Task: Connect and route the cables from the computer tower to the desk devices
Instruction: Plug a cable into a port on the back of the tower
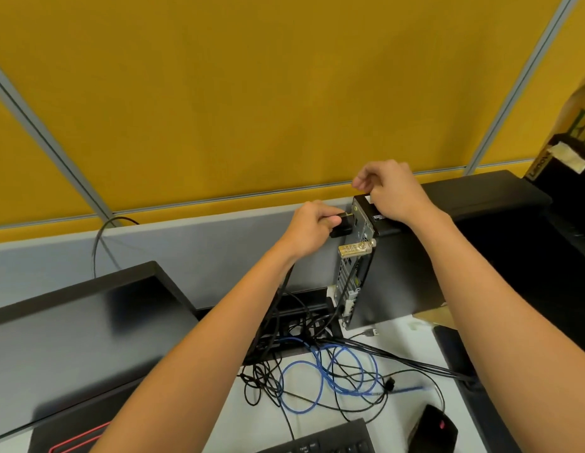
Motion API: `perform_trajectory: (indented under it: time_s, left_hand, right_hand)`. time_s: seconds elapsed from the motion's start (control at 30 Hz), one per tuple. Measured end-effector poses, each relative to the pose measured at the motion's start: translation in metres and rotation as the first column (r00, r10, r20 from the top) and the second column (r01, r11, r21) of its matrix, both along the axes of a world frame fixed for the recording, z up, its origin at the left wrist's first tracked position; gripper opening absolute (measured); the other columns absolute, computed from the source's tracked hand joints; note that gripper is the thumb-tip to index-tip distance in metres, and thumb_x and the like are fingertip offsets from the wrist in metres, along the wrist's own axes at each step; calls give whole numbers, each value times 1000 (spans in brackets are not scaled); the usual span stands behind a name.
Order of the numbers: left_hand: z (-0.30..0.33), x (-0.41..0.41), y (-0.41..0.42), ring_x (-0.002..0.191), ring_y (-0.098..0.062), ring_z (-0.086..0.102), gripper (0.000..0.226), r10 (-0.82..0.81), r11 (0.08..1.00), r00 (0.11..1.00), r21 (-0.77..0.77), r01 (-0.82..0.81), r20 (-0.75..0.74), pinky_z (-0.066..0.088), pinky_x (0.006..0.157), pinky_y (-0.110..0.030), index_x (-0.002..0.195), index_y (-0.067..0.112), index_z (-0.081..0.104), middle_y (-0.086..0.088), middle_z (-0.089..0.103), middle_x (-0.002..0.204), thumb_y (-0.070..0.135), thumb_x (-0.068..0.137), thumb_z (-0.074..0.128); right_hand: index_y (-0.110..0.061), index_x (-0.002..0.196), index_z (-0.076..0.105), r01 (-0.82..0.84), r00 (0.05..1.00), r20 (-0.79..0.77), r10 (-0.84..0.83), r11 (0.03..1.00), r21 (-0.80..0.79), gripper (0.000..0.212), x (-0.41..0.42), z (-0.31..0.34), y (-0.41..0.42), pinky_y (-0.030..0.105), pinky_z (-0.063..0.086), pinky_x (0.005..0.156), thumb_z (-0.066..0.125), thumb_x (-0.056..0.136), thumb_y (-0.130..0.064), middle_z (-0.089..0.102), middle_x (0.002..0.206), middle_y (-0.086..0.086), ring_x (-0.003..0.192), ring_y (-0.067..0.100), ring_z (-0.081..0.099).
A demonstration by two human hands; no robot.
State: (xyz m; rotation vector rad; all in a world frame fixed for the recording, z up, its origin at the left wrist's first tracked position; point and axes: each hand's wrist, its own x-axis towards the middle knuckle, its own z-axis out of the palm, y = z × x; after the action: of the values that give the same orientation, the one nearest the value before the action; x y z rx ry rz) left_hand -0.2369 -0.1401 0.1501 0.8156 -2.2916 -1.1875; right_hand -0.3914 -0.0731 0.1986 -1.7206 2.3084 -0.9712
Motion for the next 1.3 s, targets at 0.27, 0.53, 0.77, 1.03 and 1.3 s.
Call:
perform_trajectory:
  time_s: [0.27,0.53,0.77,1.03,1.3]
  left_hand:
    - [2,1,3,73,-9,57,17,112,986,989,136,-98,-100,50,77,-29,101,5,74,-4,68,86,1,89,62]
    - [-8,1,16,88,-15,52,21,133,980,991,-143,-136,-31,36,76,-20,107,8,73,-2,60,94,4,93,57]
    - [-5,0,16,87,-18,51,20,127,966,992,-226,-125,-3,31,72,-19,107,9,72,-2,55,89,8,92,59]
    - [8,-6,21,88,-19,46,20,99,955,993,-286,-77,61,33,74,-26,107,8,72,-1,50,91,12,94,57]
    - [14,-5,25,65,-3,49,15,118,971,993,-209,-113,12,35,56,-12,97,10,76,0,62,75,17,90,65]
  right_hand:
    - [-18,84,66,91,996,4,-91,996,24,38,-1,-4,2,38,50,80,39,80,9,66,89,4,89,22,59]
    - [-14,86,67,98,995,12,-98,995,-2,38,2,-4,3,35,49,77,38,80,9,67,88,5,87,21,59]
    - [-19,83,66,121,992,-49,-119,992,35,36,2,-7,-2,35,50,73,39,81,4,67,86,1,86,22,60]
    - [-21,81,65,103,992,-73,-98,992,69,37,3,-7,-2,40,52,75,37,79,4,66,86,-1,87,24,61]
    - [-19,83,66,104,991,-92,-96,991,86,37,7,-5,-1,38,52,73,37,79,3,67,89,1,87,25,60]
